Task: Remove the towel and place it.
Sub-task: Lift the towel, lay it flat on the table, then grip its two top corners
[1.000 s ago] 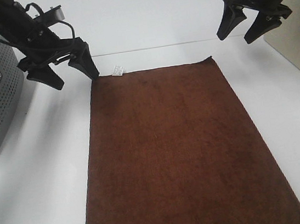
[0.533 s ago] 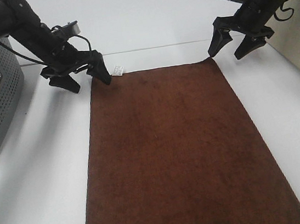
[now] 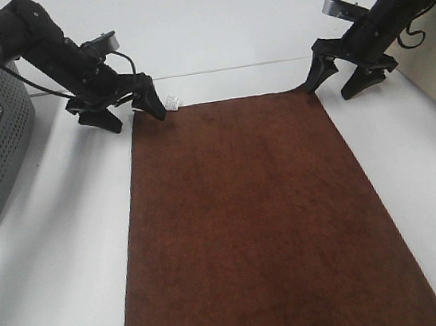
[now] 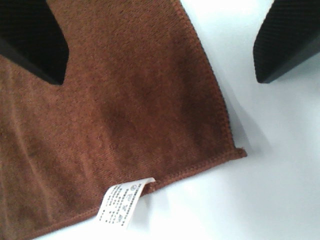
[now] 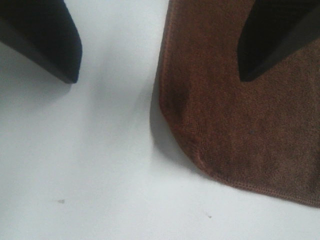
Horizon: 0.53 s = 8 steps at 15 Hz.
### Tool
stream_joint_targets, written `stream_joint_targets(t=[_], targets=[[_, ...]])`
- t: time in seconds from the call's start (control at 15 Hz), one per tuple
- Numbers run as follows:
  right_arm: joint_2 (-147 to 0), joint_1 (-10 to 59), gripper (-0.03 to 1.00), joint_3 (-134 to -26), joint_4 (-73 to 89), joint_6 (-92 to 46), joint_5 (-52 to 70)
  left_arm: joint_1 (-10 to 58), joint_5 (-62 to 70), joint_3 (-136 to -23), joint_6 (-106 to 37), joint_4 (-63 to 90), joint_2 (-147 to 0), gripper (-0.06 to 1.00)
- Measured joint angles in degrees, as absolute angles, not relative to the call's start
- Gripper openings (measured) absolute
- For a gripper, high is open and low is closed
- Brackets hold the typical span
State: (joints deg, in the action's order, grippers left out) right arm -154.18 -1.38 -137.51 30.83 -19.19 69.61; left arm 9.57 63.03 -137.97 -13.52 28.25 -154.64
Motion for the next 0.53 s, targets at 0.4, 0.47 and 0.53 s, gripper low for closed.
stream_joint_targets(t=[0.4,0.47,0.53], targets=[[-154.3,-0.7,0.82,-138.0,28.9,-17.8,68.9,9.6,62.7,-138.3,-13.3,30.0,-155.3,0.93],[-154.3,-0.1,0.82,-138.0,28.2,-17.7,68.0,10.0,62.5,-138.5,-13.3,30.8,-155.6,0.92],[-154.4,1.0,0.82,-138.0,27.6,-17.7,66.7,10.5,62.0,-138.5,-13.3,31.7,-155.8,0.90]])
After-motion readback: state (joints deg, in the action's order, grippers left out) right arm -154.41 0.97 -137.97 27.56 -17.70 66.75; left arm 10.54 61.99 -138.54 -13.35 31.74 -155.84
